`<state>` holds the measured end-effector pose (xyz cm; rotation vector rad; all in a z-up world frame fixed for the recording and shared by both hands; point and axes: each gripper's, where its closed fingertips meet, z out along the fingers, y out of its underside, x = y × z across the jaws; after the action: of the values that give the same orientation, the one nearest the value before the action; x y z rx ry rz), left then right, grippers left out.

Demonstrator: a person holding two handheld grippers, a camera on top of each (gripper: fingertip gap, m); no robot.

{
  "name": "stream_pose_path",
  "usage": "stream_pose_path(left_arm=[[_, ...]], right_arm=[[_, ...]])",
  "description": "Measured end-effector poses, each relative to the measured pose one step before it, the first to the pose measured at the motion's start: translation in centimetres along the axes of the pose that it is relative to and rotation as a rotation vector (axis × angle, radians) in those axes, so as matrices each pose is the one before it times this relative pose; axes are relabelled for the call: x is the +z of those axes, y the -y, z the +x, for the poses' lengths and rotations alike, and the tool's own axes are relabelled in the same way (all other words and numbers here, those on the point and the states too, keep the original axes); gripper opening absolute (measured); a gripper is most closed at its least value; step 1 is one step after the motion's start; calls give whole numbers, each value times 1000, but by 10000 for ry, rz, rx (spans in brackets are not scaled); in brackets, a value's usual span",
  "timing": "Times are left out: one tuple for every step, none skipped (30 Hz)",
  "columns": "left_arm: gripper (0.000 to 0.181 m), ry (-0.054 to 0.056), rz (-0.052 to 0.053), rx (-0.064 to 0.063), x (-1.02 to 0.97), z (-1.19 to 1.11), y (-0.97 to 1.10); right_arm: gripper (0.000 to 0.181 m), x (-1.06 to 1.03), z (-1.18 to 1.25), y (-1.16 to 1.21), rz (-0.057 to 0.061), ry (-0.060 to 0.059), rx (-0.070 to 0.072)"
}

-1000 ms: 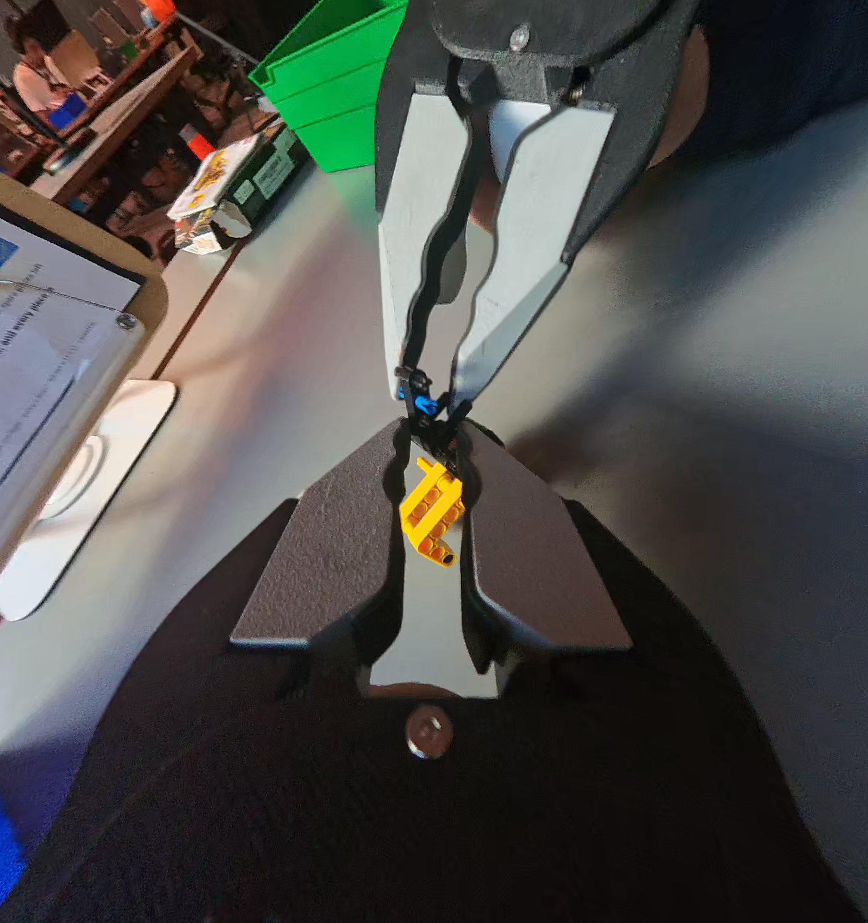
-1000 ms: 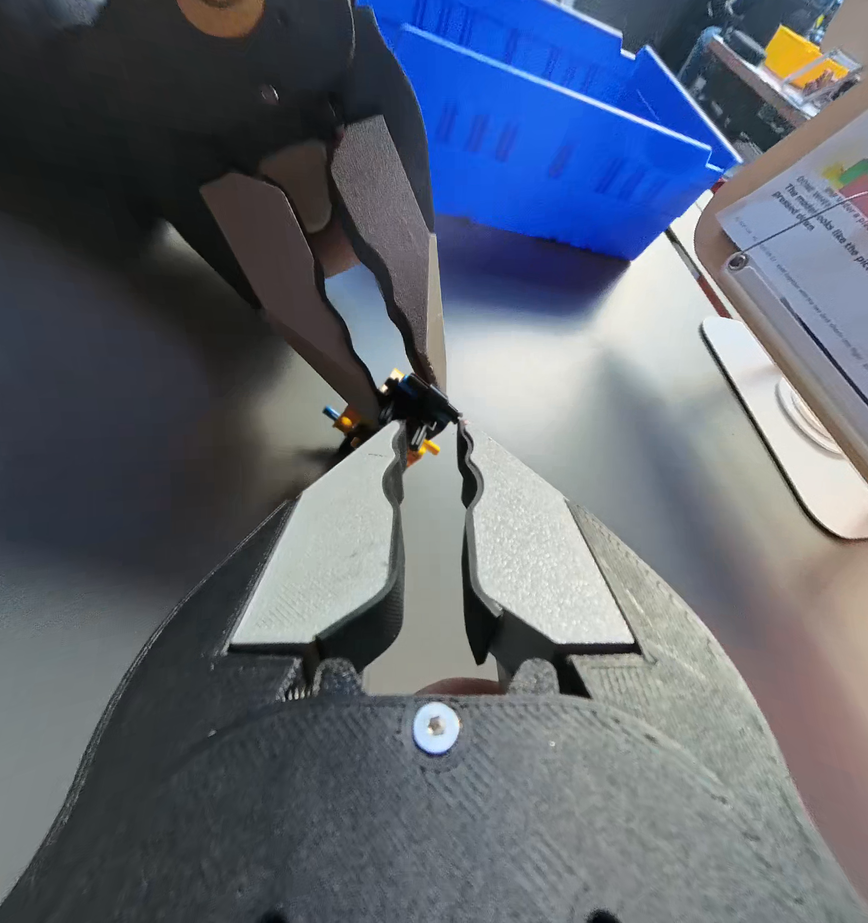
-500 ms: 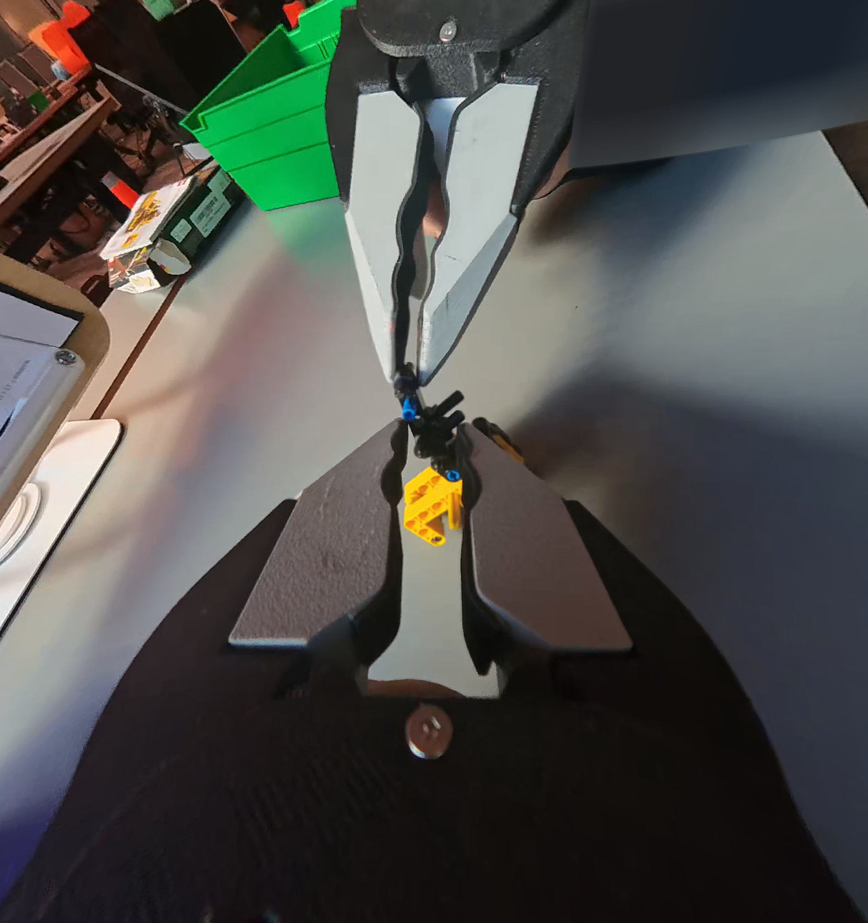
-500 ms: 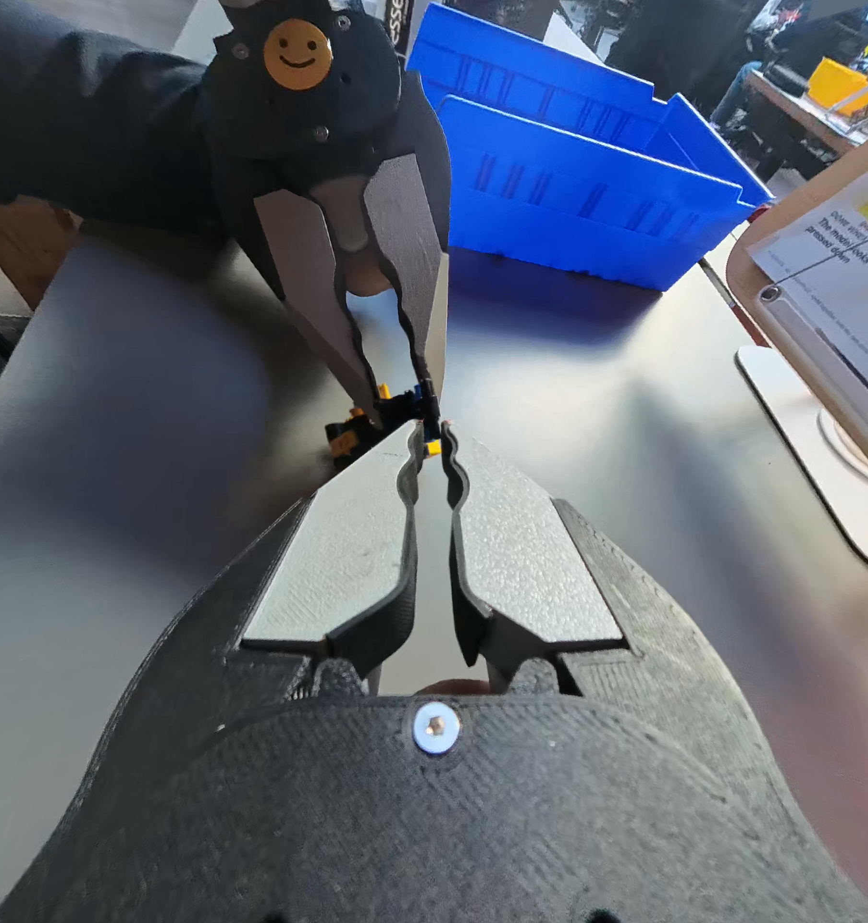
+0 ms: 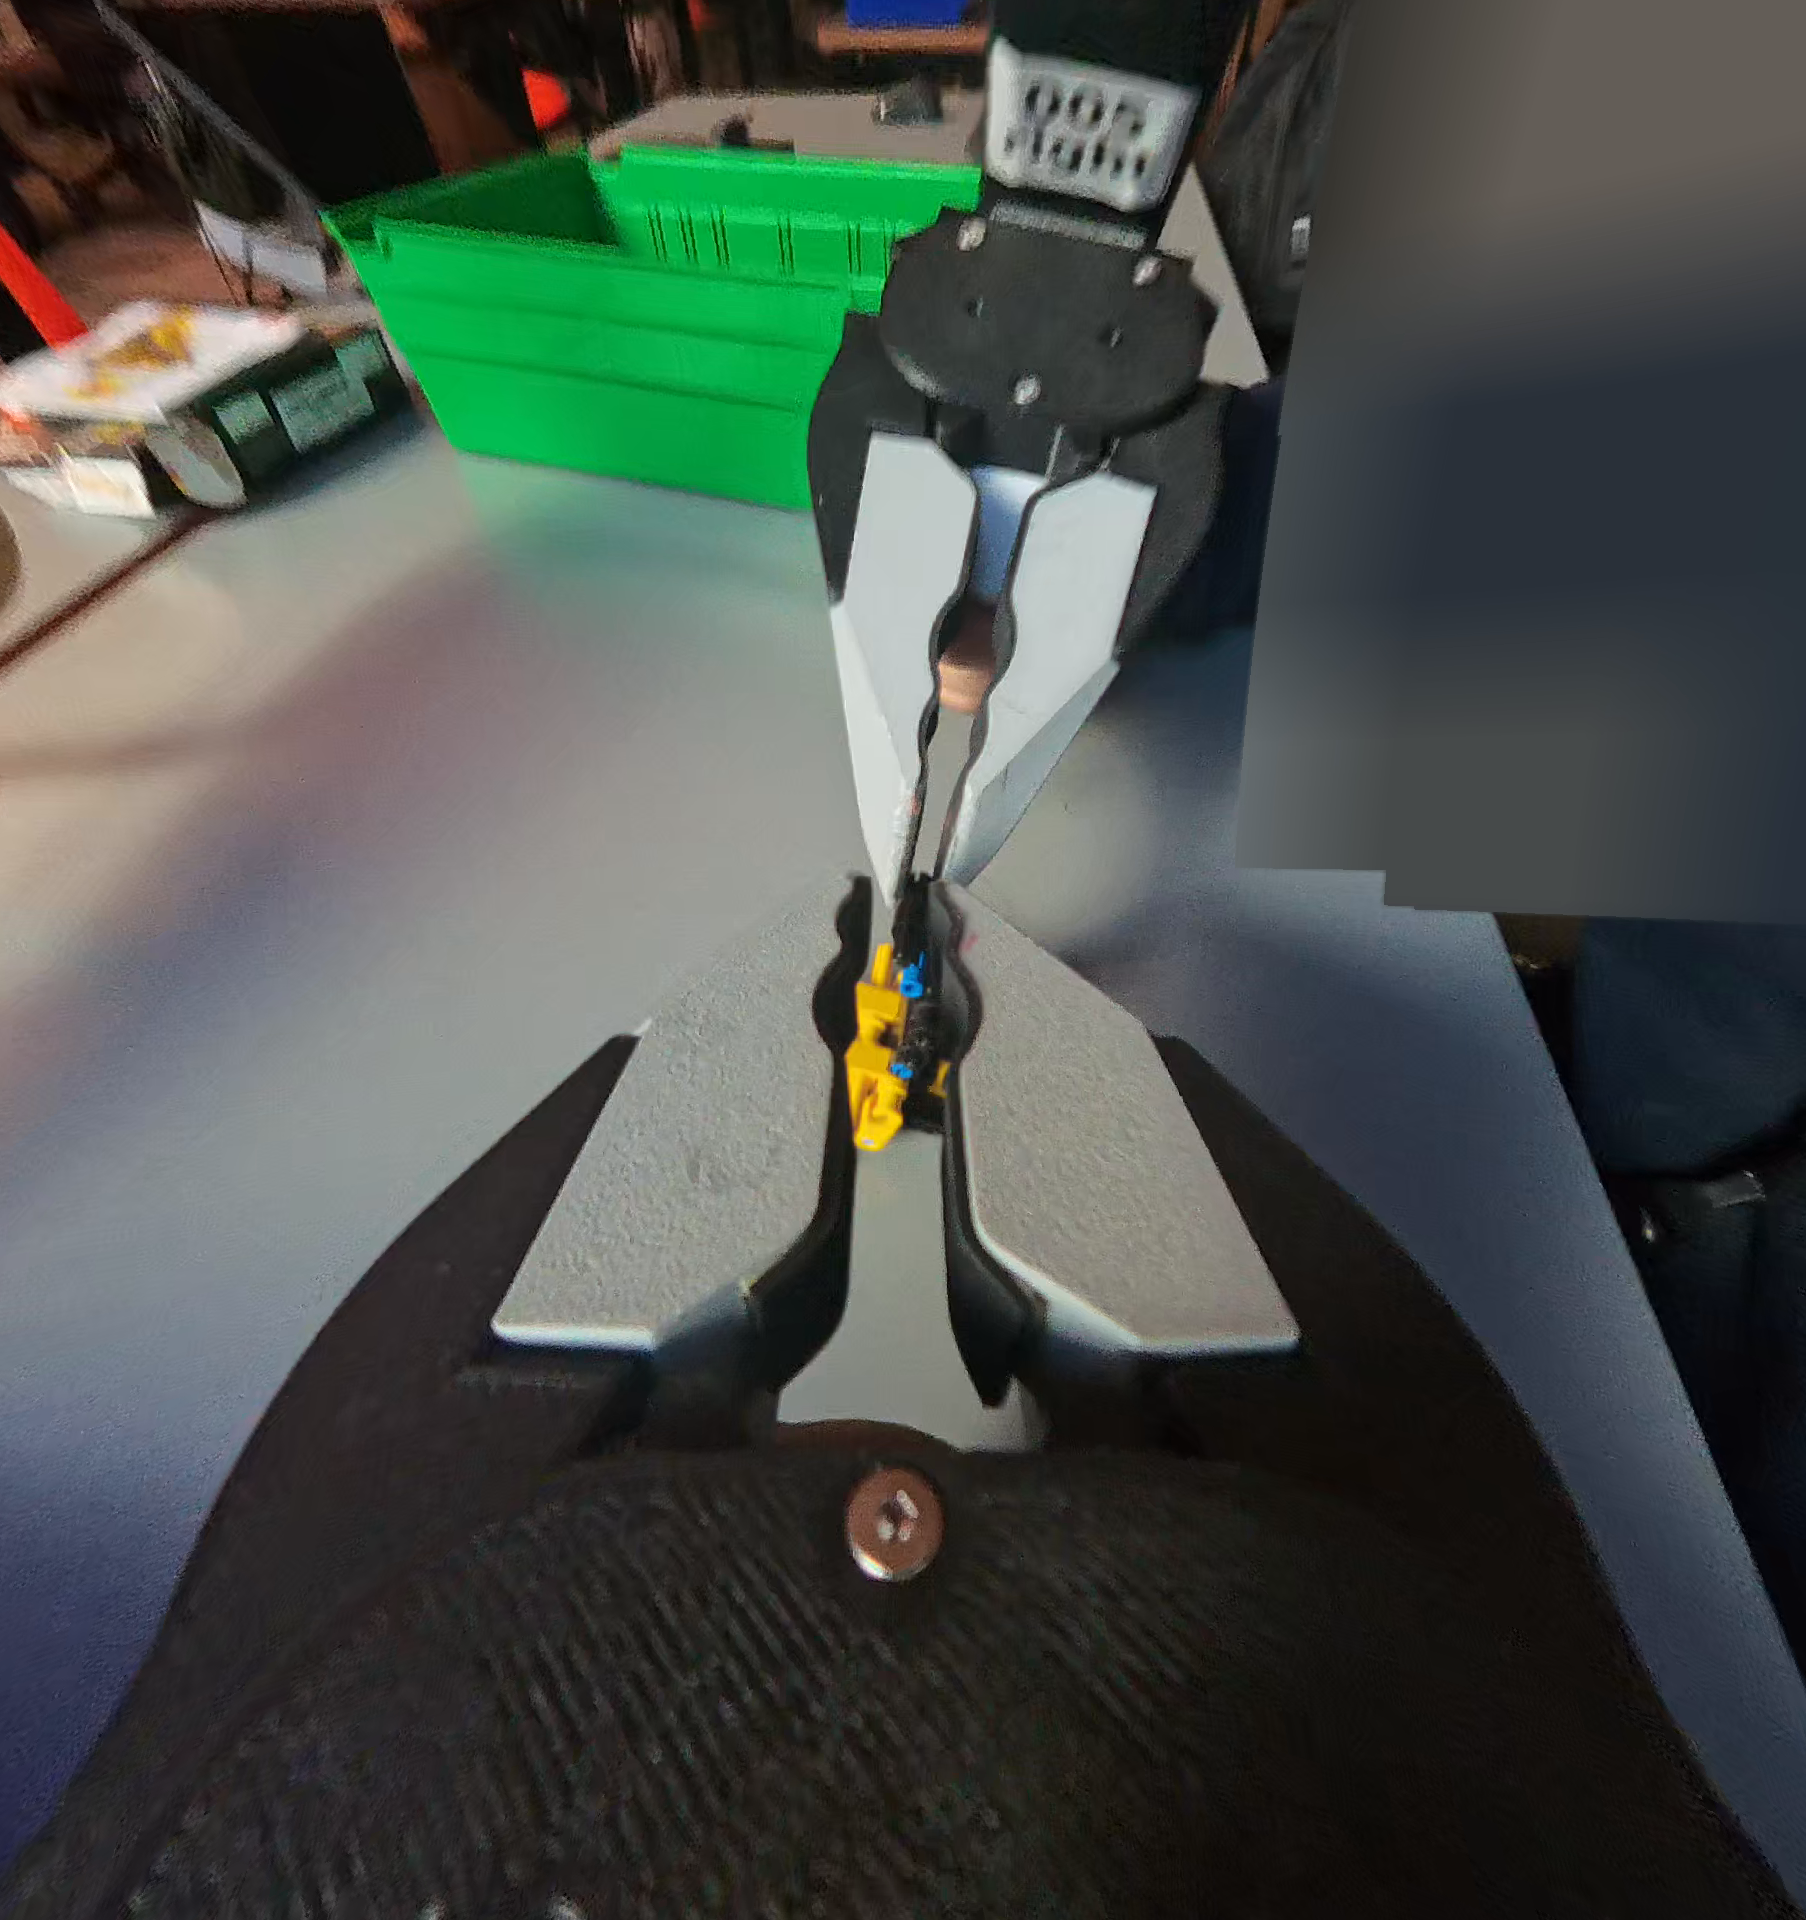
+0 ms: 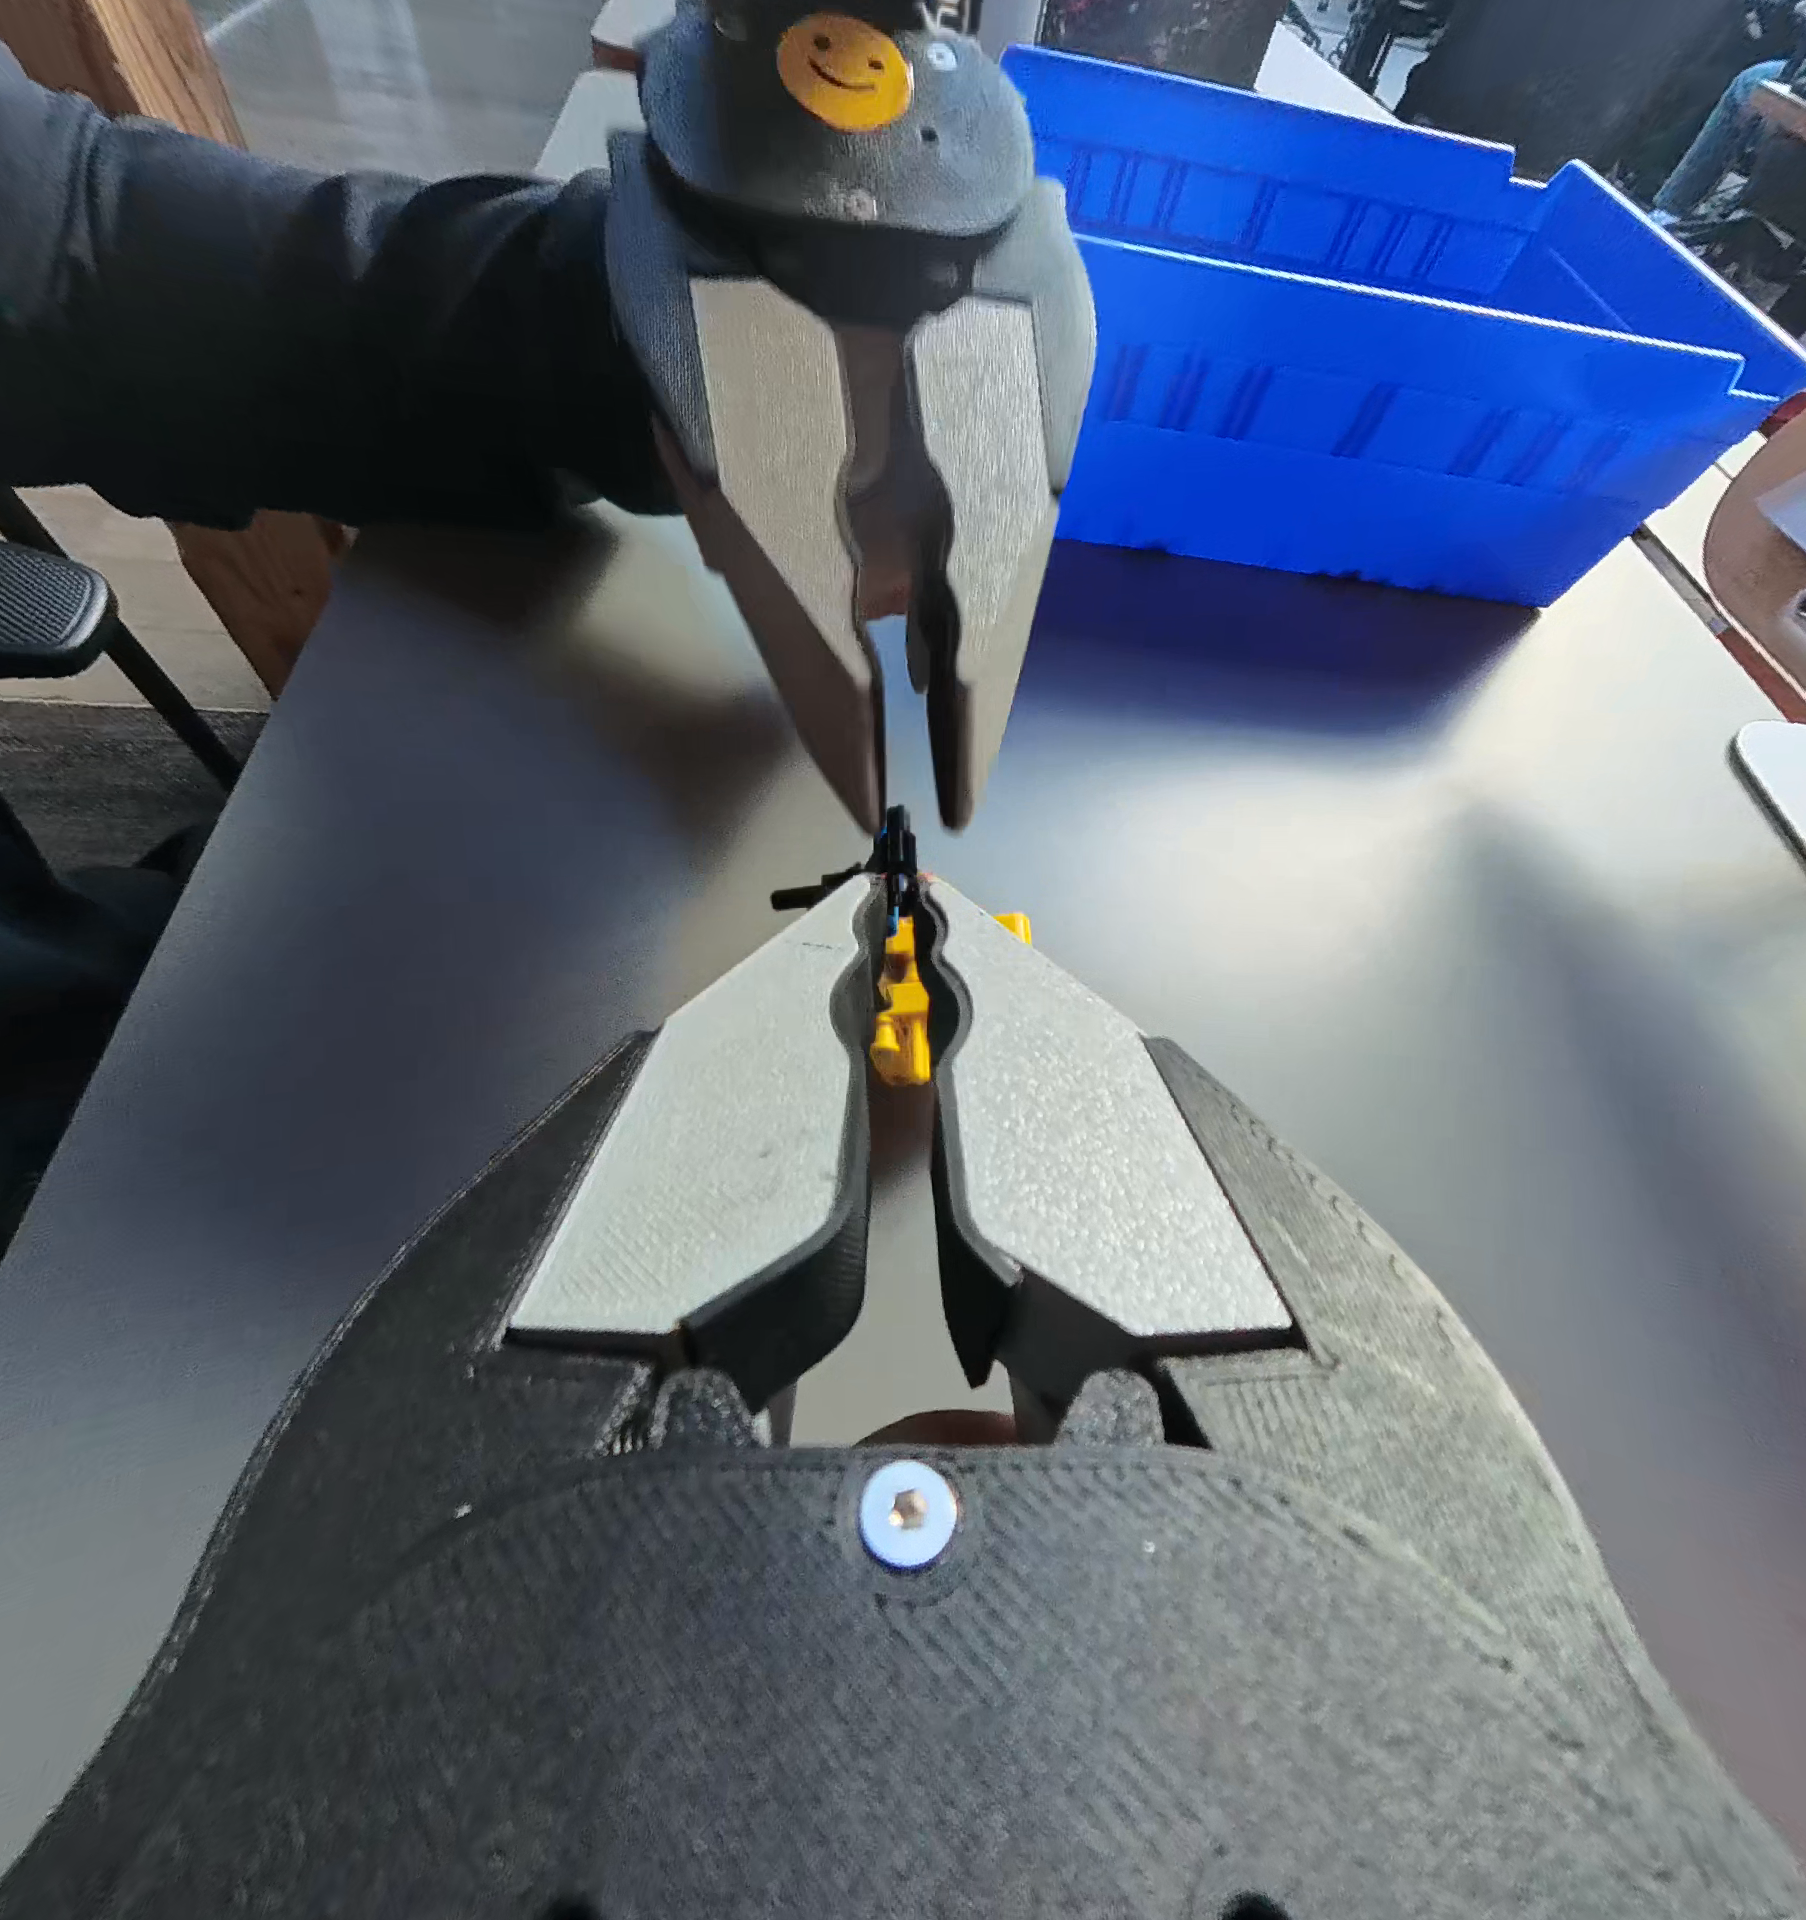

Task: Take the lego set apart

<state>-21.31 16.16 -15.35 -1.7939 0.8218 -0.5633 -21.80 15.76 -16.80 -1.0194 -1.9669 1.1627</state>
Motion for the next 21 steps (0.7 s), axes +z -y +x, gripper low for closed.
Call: stream_pose_path(left_arm=[[8,-67,-486,-43,461,89,-800],[11,140,-564,219,506,-6,-918],[15,220,-402,291,469,-6,-654],[17,160,59,148,261,67,132],[13,-48,65,78,130,232,168],[9,23,75,-40,53,-24,160],[8,-14,103,-120,-8,-90,165],[6,-75,154,-135,-71,-29,177],[6,-164,97,-163,-51,102,100],[5,-137,-9,-137,-19,111,0],[5,18,-93,-45,85,36,-45],[5,27,-167,86,208,181,-100],[5,134,-173,155,282,92,-86],[5,141,-133,61,245,23,12],[5,19,-119,-75,139,90,54],[5,48,-113,-52,75,-15,2],[5,111,-117,5,28,-63,-23],[5,68,-130,-19,23,8,-36],[5,30,-106,20,-4,50,-14],[5,47,-100,34,8,11,-35],[5,35,-104,-30,24,-27,-22]], right_arm=[[1,30,1,76,50,22,104],[1,-9,82,16,24,-7,87],[1,-22,-39,-83,-34,79,65],[1,-41,89,19,43,-28,43],[1,-58,-166,59,59,128,0],[1,-85,38,65,37,-3,-7],[1,-92,24,86,56,0,-27],[1,-87,-31,68,40,54,-9],[1,-53,-88,-57,-39,87,-17],[2,-51,-72,-130,-103,59,-74],[2,-89,-125,-278,-273,57,-186],[4,-119,-222,-279,-334,49,-279],[5,-70,-81,-255,-339,-101,-327],[4,-33,43,-261,-376,-252,-400],[3,-45,31,-114,-312,-266,-407],[3,-32,48,-70,-282,-238,-328],[3,1,36,-76,-267,-208,-276],[3,-8,-38,-24,-201,-137,-273],[3,-23,-21,-17,-188,-112,-263],[3,-23,8,-58,-225,-97,-312],[3,-65,-44,-72,-299,-43,-364]])
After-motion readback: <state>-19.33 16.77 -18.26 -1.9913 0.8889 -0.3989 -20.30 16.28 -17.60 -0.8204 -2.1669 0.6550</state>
